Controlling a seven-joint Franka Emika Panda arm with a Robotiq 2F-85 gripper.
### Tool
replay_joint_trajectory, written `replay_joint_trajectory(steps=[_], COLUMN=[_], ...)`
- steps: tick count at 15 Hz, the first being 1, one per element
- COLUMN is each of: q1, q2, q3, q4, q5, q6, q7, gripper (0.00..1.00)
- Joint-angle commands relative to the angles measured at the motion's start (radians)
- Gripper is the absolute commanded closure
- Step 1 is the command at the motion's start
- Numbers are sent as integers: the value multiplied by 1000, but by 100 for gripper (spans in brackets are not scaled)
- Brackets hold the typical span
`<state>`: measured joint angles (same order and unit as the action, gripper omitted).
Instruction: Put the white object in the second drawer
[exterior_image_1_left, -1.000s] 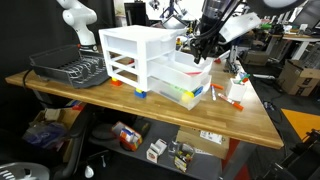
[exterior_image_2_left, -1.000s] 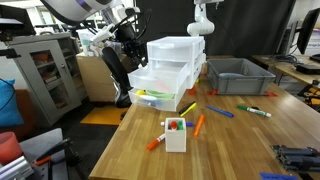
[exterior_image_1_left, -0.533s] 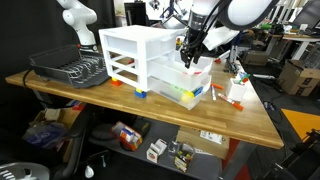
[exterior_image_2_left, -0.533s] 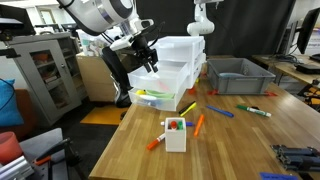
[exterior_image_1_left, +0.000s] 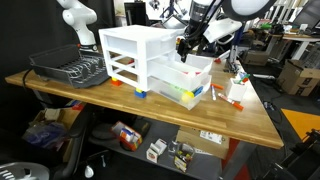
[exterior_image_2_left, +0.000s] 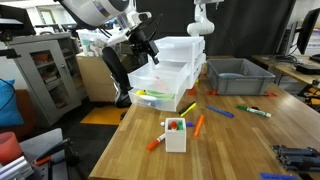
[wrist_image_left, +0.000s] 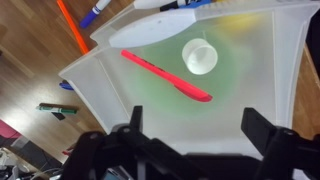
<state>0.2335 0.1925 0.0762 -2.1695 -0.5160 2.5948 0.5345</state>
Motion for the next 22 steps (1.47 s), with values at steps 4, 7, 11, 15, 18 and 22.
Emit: replay_joint_trajectory(steps=[4,7,11,15,18,22], q1=[-17,-25,-28,-28,-28,-28], q2=[-141,-175,-174,-174,-174,-174], q3=[56,67,66,66,66,66], q4=[-147,-182,-182,-182,-182,-182], q5=[240,269,269,269,269,269], q6=[-9,-9,-9,-9,-9,-9], q7=[-122,-135,-137,-137,-137,-137], gripper=[0,0,0,0,0,0])
